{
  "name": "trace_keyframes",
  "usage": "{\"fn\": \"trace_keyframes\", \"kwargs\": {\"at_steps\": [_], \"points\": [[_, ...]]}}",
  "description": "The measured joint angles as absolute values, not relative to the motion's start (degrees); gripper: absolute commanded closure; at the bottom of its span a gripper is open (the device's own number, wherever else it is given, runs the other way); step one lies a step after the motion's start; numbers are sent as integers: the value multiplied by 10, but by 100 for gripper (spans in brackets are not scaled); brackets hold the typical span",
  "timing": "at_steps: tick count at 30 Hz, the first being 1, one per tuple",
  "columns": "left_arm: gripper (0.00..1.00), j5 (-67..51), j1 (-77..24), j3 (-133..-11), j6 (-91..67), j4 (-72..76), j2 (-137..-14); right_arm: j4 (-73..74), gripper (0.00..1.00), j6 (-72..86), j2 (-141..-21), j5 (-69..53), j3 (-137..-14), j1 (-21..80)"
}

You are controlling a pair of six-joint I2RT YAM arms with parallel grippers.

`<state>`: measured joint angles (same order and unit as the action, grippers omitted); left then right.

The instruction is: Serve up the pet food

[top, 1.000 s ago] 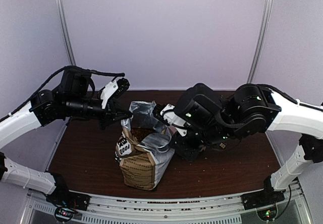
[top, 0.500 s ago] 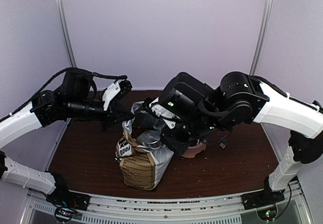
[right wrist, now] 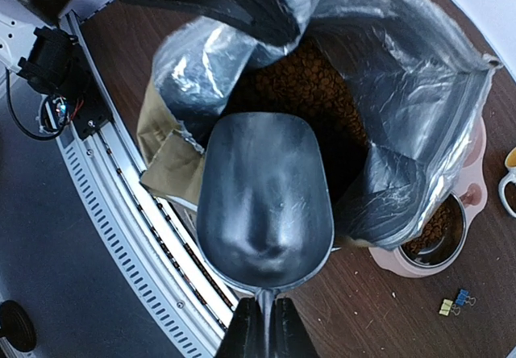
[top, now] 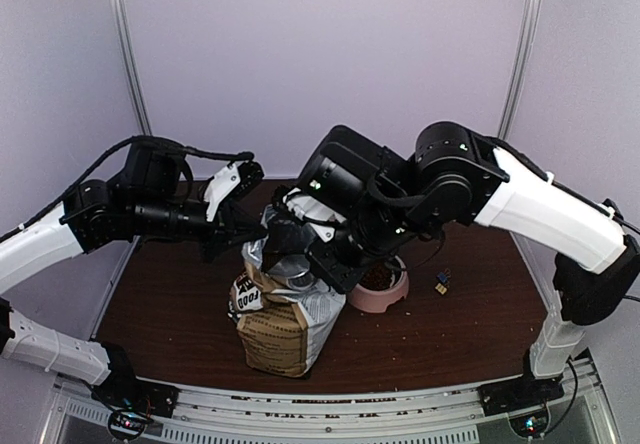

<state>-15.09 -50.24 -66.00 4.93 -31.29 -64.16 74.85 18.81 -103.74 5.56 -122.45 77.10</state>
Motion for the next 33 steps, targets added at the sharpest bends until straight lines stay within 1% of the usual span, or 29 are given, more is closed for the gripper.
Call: {"fn": "trace_keyframes", "kwargs": {"at_steps": [4, 12, 21, 27, 33], "points": [[100, -152, -504, -656, 49, -308, -639, 745, 100, 199, -1043, 42, -1199, 760], [100, -154, -509, -646, 49, -300, -629, 727, 100, 217, -1047, 22, -1190, 743], [100, -154, -519, -645, 49, -299, -629, 718, 100, 228, -1100, -4, -1235, 718], [100, -153, -526, -643, 49, -295, -629, 735, 100, 227, -1113, -14, -1236, 712], [100, -153, -533, -638, 48, -290, -629, 722, 100, 228, -1112, -41, -1199, 703]]}}
